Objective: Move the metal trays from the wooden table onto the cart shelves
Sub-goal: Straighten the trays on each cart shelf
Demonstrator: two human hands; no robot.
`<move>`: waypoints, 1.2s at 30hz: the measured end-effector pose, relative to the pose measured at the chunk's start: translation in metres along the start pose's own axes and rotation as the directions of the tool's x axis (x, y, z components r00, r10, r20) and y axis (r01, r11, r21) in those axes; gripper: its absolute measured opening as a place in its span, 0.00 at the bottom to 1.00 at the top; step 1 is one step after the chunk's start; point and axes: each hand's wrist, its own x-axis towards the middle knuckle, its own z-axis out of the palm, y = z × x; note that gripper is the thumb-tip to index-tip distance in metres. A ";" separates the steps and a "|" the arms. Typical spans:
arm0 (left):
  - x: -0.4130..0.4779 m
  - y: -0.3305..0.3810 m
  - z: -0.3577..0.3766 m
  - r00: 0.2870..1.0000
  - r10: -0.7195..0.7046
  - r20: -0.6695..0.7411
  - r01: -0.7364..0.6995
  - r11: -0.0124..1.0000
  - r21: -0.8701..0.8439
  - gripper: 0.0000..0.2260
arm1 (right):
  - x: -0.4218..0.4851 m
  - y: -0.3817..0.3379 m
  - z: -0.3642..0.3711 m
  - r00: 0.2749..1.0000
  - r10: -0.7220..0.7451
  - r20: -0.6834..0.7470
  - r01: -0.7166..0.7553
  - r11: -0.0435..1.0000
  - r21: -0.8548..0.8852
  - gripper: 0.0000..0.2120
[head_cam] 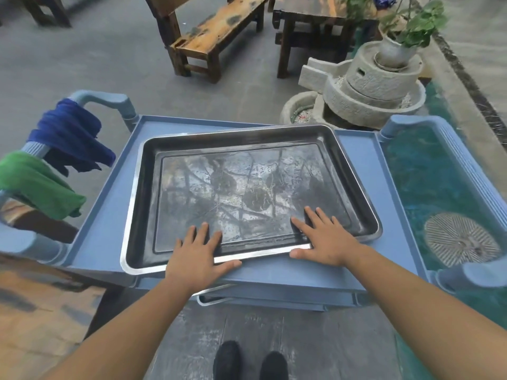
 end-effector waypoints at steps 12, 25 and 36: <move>0.032 -0.029 -0.019 0.987 0.151 0.058 -0.151 0.988 -0.009 0.48 | -0.020 -0.029 0.009 0.986 0.164 -0.016 -0.161 0.979 0.123 0.52; 0.000 -0.028 -0.017 0.978 0.132 0.161 -0.132 0.991 -0.010 0.50 | -0.049 -0.047 0.024 0.983 0.183 -0.002 -0.181 0.975 0.129 0.52; -0.037 -0.030 -0.001 0.979 0.138 0.147 -0.140 0.990 0.004 0.50 | -0.082 -0.061 0.048 0.981 0.194 -0.022 -0.190 0.974 0.127 0.52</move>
